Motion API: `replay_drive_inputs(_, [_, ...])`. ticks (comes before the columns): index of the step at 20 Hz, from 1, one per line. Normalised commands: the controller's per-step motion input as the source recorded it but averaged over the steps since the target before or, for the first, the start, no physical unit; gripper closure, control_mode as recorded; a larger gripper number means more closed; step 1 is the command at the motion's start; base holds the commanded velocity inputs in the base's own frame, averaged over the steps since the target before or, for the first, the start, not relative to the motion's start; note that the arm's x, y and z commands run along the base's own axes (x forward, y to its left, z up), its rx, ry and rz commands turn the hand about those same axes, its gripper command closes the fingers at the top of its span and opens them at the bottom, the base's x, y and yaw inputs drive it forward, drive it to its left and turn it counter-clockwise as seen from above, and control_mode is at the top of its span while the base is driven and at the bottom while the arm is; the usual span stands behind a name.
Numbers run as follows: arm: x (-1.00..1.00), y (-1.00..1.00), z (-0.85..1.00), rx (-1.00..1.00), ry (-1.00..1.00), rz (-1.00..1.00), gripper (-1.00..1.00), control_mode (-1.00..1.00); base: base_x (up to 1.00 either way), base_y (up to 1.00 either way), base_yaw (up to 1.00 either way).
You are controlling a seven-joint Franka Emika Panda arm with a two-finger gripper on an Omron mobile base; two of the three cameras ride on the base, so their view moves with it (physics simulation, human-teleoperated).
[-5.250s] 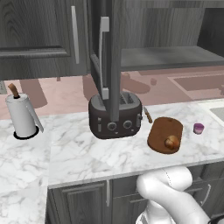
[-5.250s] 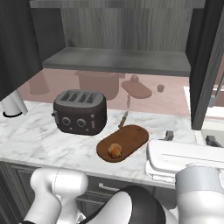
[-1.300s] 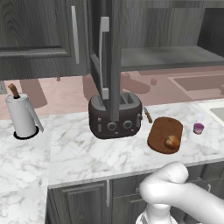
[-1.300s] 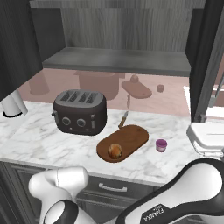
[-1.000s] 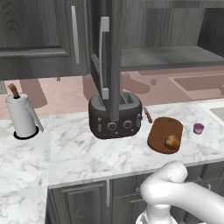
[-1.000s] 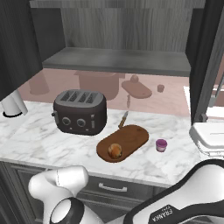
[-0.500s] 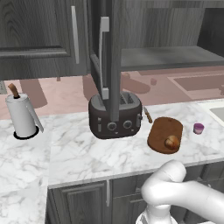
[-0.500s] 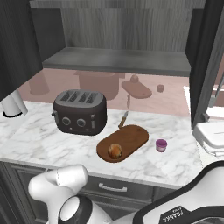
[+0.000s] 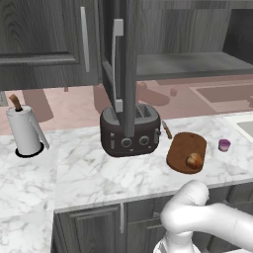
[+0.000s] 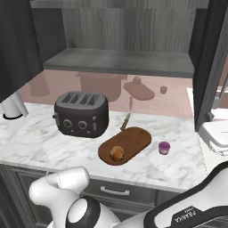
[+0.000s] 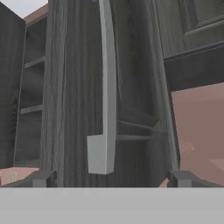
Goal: Pick the bread, place it on the cutting board, pick the jam, place it on the counter, and close the cabinet.
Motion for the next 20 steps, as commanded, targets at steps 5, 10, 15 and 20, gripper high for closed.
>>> replay_drive_inputs(5, [0.12,0.01,0.00,0.00,0.00,0.02,-1.00,-1.00,0.00,0.00,0.00])
replay_drive_inputs(10, [0.14,0.01,0.00,0.00,0.00,0.02,-1.00,-1.00,0.00,0.00,0.00])
replay_drive_inputs(15, [0.17,0.00,0.00,0.00,0.00,0.03,-1.00,-1.00,0.00,0.00,0.00])
replay_drive_inputs(20, [0.11,0.03,0.00,0.00,-0.01,0.06,-1.00,-1.00,0.00,0.00,0.00])
